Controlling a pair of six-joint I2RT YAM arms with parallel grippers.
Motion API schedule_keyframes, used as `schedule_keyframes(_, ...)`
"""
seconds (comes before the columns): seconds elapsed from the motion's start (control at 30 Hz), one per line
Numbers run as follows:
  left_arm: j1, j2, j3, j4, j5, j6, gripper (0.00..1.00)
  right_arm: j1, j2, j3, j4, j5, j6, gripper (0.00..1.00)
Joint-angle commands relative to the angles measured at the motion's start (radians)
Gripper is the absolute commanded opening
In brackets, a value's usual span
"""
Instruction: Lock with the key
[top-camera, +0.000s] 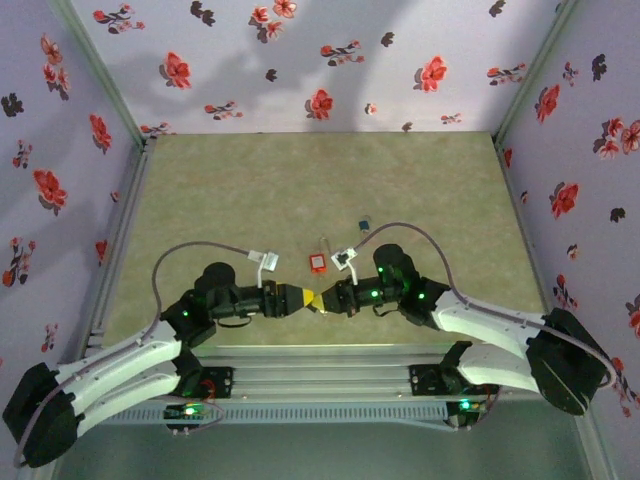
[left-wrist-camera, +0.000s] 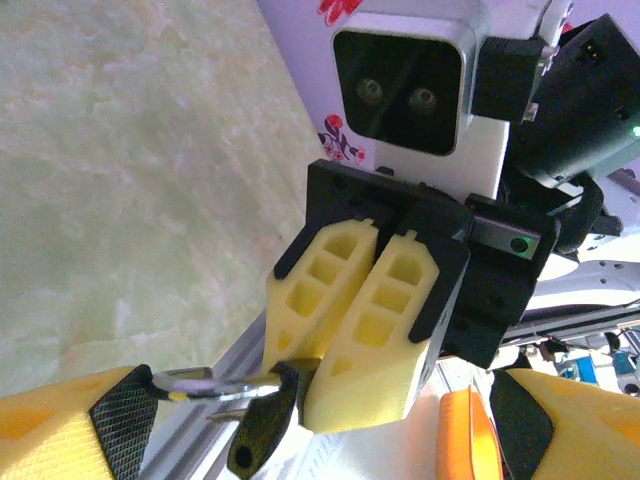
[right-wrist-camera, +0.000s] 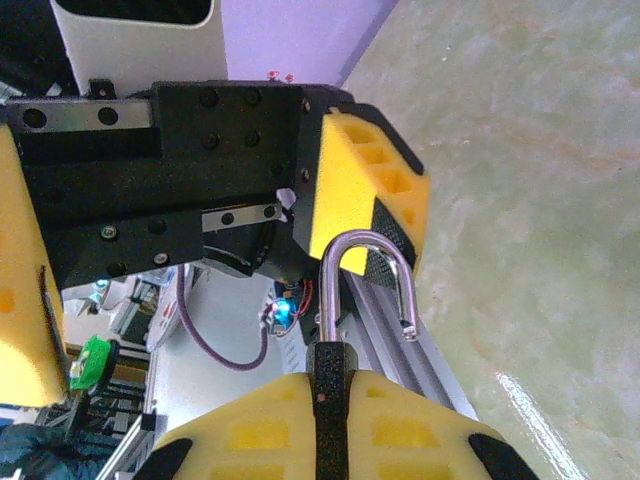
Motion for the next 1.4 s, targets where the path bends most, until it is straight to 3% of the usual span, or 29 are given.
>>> schedule_keyframes(0.0, 0.006, 0.003, 0.041, -0.027, 0.026, 0.057, 0.90, 0.009, 0.001, 0.013, 0.060, -0.037, 0.018, 0.00)
schedule_keyframes(0.93, -0.003, -0.071, 0.067, -0.170, 0.068, 0.113, 0.76, 0.017, 0.027, 0.028, 0.032, -0.023, 0.002, 0.00)
schedule_keyframes(1.07, -0.003, -0.096, 0.076, -0.252, 0.014, 0.158, 0.79, 0.018, 0.014, 0.017, 0.073, -0.052, 0.022, 0.00)
schedule_keyframes(1.37, -0.004, -0.090, 0.083, -0.233, -0.029, 0.163, 0.85, 0.040, 0.022, 0.017, 0.097, -0.085, 0.029, 0.00)
